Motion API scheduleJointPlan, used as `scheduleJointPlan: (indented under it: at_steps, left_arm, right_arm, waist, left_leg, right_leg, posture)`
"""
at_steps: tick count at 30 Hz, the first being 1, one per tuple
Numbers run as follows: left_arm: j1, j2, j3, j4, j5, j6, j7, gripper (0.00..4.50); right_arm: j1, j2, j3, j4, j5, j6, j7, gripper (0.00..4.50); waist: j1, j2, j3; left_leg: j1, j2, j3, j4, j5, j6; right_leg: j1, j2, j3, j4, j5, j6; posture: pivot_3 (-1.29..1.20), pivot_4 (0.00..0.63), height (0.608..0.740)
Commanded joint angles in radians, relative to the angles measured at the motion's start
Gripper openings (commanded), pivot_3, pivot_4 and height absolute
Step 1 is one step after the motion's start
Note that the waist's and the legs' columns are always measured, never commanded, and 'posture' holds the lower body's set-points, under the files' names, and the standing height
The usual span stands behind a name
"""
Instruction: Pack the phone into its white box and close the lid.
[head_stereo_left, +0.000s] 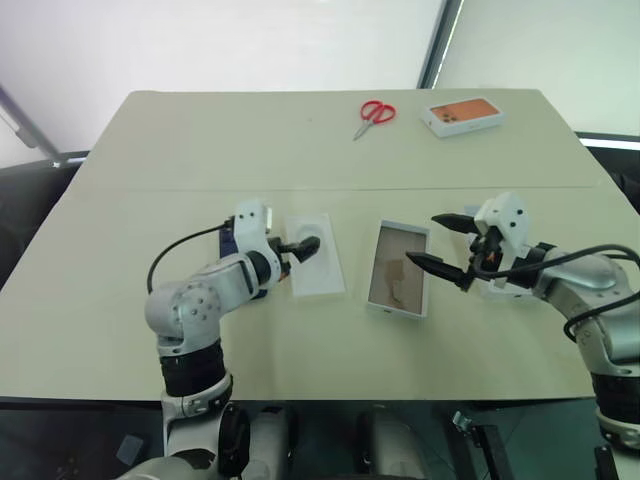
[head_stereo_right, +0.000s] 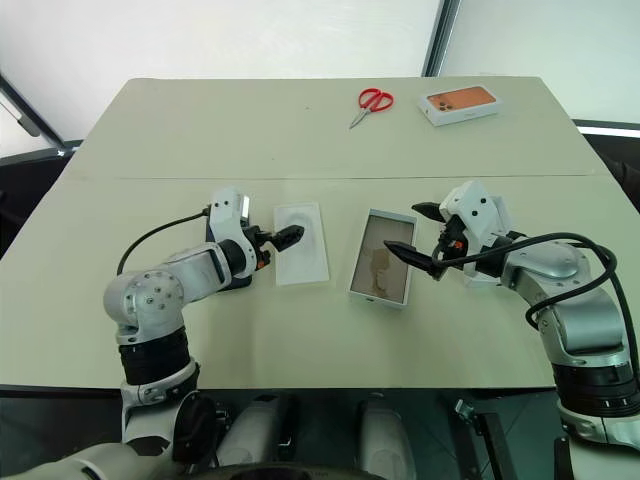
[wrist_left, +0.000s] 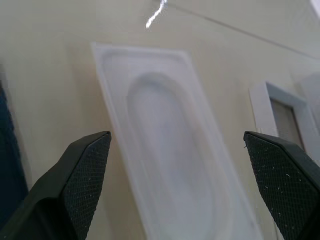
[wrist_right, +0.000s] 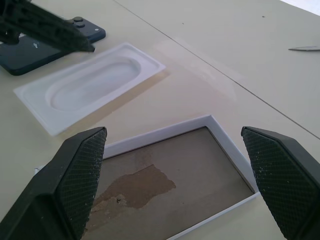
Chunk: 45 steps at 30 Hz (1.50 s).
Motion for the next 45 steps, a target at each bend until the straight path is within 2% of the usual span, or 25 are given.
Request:
scheduleJointPlan:
  at_steps: [1,15,21,24,31,36,45]
  left_arm:
    - [-0.031,-0.014,0.044,-0.037,-0.020,0.033,0.026,4.46]
    - [-0.116,-0.091,0.093,0.063,0.047,0.247,0.086,4.46]
    - [-0.118,-0.093,0.099,0.084,0.031,0.256,0.088,4.46]
    - [-0.118,-0.088,0.105,0.095,0.021,0.256,0.095,3.68]
    - [-0.132,-0.106,0.151,0.083,0.019,0.256,0.103,0.16]
    - [-0.199,-0.159,0.320,0.050,-0.010,0.232,0.081,0.07]
    - [-0.254,-0.171,0.481,0.092,-0.067,0.256,0.065,0.07]
  right_arm:
    - [-0.003,0.001,-0.016,-0.031,0.010,-0.023,0.001,4.50]
    - [0.028,-0.048,-0.012,-0.123,0.063,0.011,0.078,4.50]
    - [0.038,-0.046,-0.020,-0.139,0.072,0.020,0.065,4.50]
    - [0.043,-0.047,-0.021,-0.145,0.072,0.023,0.060,4.50]
    - [0.036,-0.039,-0.011,-0.151,0.072,0.031,0.045,4.50]
    - [0.030,-0.036,-0.004,-0.149,0.073,0.035,0.041,4.50]
    - [0.014,-0.043,-0.006,-0.130,0.065,0.031,0.039,4.50]
  waist:
    - [0.000,0.000,0.000]
    - [0.000,-0.001,0.000]
    - [0.001,-0.001,0.000]
    - [0.001,-0.001,0.000]
    - [0.001,-0.001,0.000]
    - [-0.001,-0.001,0.001]
    - [0.001,-0.002,0.001]
  left_leg:
    - [0.000,0.000,0.000,0.000,0.000,0.000]
    - [0.000,0.000,0.000,0.000,0.000,0.000]
    - [0.000,0.000,0.000,0.000,0.000,0.000]
    - [0.000,0.000,0.000,0.000,0.000,0.000]
    - [0.000,0.000,0.000,0.000,0.000,0.000]
    - [0.000,0.000,0.000,0.000,0.000,0.000]
    - [0.000,0.000,0.000,0.000,0.000,-0.001]
  right_leg:
    - [0.000,0.000,0.000,0.000,0.000,0.000]
    - [0.000,0.000,0.000,0.000,0.000,0.000]
    - [0.000,0.000,0.000,0.000,0.000,0.000]
    - [0.000,0.000,0.000,0.000,0.000,0.000]
    - [0.000,0.000,0.000,0.000,0.000,0.000]
    - [0.000,0.000,0.000,0.000,0.000,0.000]
    - [0.000,0.000,0.000,0.000,0.000,0.000]
  posture:
    - [0.00,0.150,0.697]
    - [0.00,0.150,0.697]
    - [0.00,0.150,0.697]
    - [0.00,0.150,0.697]
    - [0.00,0.150,0.697]
    - [0.00,0.150,0.697]
    - [0.00,0.150,0.697]
